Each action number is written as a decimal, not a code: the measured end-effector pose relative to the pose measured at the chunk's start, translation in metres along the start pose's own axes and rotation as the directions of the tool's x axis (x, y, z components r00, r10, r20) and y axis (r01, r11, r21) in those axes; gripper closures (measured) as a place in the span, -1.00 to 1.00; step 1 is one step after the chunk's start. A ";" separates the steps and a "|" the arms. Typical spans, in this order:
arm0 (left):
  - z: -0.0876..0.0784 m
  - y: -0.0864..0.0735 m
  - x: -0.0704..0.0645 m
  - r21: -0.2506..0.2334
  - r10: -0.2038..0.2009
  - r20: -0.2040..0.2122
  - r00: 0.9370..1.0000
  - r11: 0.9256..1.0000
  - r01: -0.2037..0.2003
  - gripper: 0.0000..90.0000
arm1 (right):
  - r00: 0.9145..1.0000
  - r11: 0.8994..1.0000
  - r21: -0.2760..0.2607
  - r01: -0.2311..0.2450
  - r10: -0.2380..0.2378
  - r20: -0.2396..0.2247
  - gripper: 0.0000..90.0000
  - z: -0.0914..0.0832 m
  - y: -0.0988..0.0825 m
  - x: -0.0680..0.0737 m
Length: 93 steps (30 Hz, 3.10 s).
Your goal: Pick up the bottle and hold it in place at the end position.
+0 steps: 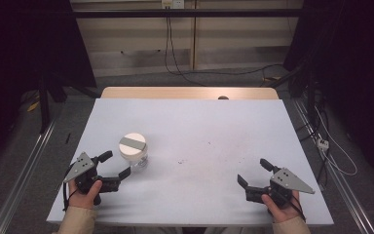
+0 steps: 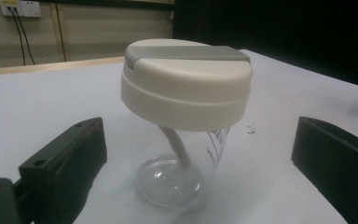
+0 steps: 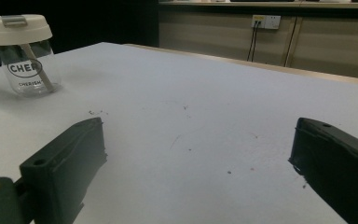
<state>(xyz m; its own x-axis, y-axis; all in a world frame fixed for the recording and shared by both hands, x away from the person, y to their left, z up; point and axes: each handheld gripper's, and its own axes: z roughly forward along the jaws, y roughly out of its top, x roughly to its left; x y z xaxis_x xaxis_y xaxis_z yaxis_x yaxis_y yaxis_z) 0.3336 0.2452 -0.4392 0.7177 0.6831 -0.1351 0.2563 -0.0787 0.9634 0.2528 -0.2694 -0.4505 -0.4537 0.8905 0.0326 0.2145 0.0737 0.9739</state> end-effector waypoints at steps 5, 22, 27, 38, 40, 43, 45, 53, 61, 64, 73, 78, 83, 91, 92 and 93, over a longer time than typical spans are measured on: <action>0.001 0.001 0.000 -0.002 -0.001 -0.004 1.000 1.000 0.001 -0.94 | 1.000 1.000 0.000 0.001 -0.001 0.000 -0.94 0.000 0.001 0.001; 0.017 0.001 -0.005 0.086 0.002 -0.071 0.997 0.996 0.004 -0.93 | 1.000 1.000 0.002 0.018 -0.018 -0.003 -0.93 0.001 0.001 0.002; 0.027 0.003 -0.005 0.102 -0.004 -0.095 0.995 0.995 0.014 -0.93 | 1.000 1.000 0.003 0.019 -0.019 -0.001 -0.93 0.001 0.001 0.002; 0.047 0.005 -0.013 0.136 0.006 -0.148 0.989 0.991 0.014 -0.92 | 1.000 1.000 0.002 0.020 -0.020 -0.002 -0.92 0.002 0.002 0.002; 0.051 0.005 -0.015 0.151 0.008 -0.166 0.986 0.988 0.018 -0.91 | 1.000 1.000 0.003 0.019 -0.019 -0.004 -0.92 0.002 0.002 0.002; 0.054 0.004 -0.016 0.161 0.007 -0.191 0.982 0.987 0.025 -0.91 | 1.000 1.000 0.002 0.021 -0.021 -0.003 -0.92 0.002 0.002 0.002; 0.056 0.003 -0.017 0.164 0.013 -0.205 0.979 0.986 0.021 -0.90 | 1.000 1.000 0.003 0.020 -0.020 -0.003 -0.92 0.002 0.002 0.002; 0.068 0.002 -0.022 0.158 0.016 -0.250 0.968 0.987 0.024 -0.85 | 1.000 1.000 0.000 0.025 -0.025 -0.008 -0.92 0.003 0.002 0.002; 0.075 0.003 -0.026 0.130 0.014 -0.285 0.958 0.991 0.024 -0.76 | 1.000 1.000 -0.001 0.025 -0.025 -0.010 -0.92 0.003 0.002 0.002; 0.076 0.003 -0.027 0.130 0.018 -0.300 0.954 0.991 0.022 -0.72 | 1.000 1.000 -0.002 0.023 -0.023 -0.008 -0.92 0.003 0.002 0.002; 0.077 0.003 -0.024 0.123 0.034 -0.297 0.954 0.992 0.003 -0.60 | 0.999 1.000 -0.005 0.030 -0.030 -0.013 -0.91 0.003 0.003 0.002; 0.076 0.004 -0.020 0.117 0.046 -0.272 0.961 0.993 -0.014 -0.60 | 1.000 1.000 -0.005 0.027 -0.027 -0.009 -0.91 0.003 0.003 0.001; 0.075 0.009 -0.019 0.079 0.045 -0.244 0.969 0.997 -0.026 -0.59 | 0.999 0.999 -0.008 0.031 -0.032 -0.009 -0.91 0.003 0.003 0.001; 0.081 0.017 -0.025 0.076 0.072 -0.153 0.986 0.995 -0.061 -0.59 | 0.999 0.999 -0.006 0.032 -0.032 -0.009 -0.91 0.005 0.004 0.001; 0.084 0.020 -0.026 0.071 0.078 -0.129 0.989 0.995 -0.069 -0.59 | 0.999 0.999 -0.007 0.033 -0.033 -0.009 -0.91 0.005 0.004 0.001; 0.086 0.021 -0.027 0.069 0.078 -0.123 0.989 0.995 -0.070 -0.59 | 0.999 0.999 -0.009 0.034 -0.034 -0.009 -0.91 0.005 0.004 0.001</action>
<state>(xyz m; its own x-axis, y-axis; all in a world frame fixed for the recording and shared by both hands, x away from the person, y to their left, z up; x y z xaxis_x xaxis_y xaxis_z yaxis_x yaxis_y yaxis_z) 0.3749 0.1626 -0.4352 0.6507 0.7588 -0.0297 0.2490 -0.1762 0.9523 0.2576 -0.2657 -0.4479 -0.4681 0.8837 0.0016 0.1916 0.0998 0.9764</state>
